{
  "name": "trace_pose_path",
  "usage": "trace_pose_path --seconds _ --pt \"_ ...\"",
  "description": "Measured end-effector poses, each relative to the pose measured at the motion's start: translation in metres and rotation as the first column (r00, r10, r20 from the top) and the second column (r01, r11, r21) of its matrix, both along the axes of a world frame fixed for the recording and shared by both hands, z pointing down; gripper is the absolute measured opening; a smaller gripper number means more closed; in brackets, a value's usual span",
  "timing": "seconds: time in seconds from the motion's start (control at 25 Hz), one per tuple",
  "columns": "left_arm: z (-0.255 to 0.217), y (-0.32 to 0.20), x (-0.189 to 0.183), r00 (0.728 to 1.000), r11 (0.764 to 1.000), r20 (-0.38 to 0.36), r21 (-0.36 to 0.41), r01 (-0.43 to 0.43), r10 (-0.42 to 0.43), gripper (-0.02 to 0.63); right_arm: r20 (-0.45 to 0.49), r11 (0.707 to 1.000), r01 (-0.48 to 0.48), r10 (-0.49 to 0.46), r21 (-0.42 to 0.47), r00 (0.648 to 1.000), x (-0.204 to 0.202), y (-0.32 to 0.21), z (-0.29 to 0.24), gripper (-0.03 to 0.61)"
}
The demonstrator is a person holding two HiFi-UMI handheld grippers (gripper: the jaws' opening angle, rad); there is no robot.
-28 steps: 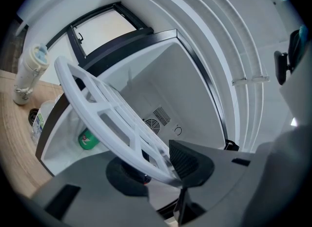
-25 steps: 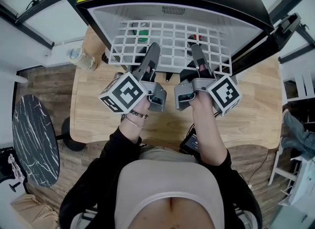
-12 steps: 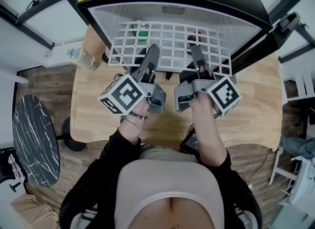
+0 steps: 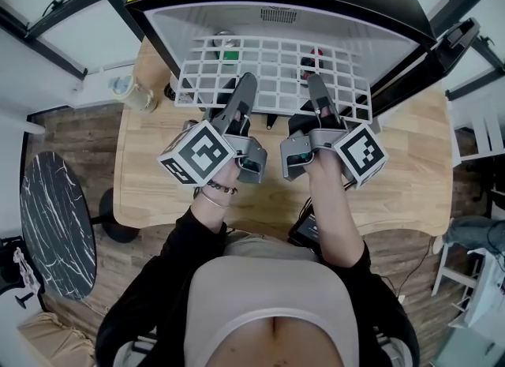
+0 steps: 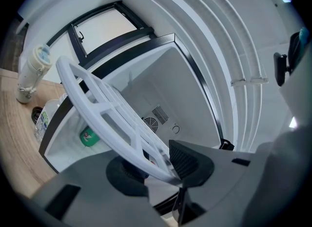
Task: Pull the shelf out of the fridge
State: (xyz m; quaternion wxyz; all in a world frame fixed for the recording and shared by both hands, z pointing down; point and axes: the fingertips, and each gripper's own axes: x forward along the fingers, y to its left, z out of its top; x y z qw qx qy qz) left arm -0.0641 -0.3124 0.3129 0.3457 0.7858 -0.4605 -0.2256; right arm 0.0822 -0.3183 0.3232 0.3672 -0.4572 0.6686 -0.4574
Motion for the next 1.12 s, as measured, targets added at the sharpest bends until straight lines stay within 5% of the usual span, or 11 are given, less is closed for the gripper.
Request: trace_pose_path --seconds 1.12 --pt "0.000 0.016 -0.001 1.000 1.000 0.001 -0.009 -0.014 0.014 0.130 0.016 1.000 0.004 -0.003 -0.009 1.000 0.000 0.015 0.000 0.071"
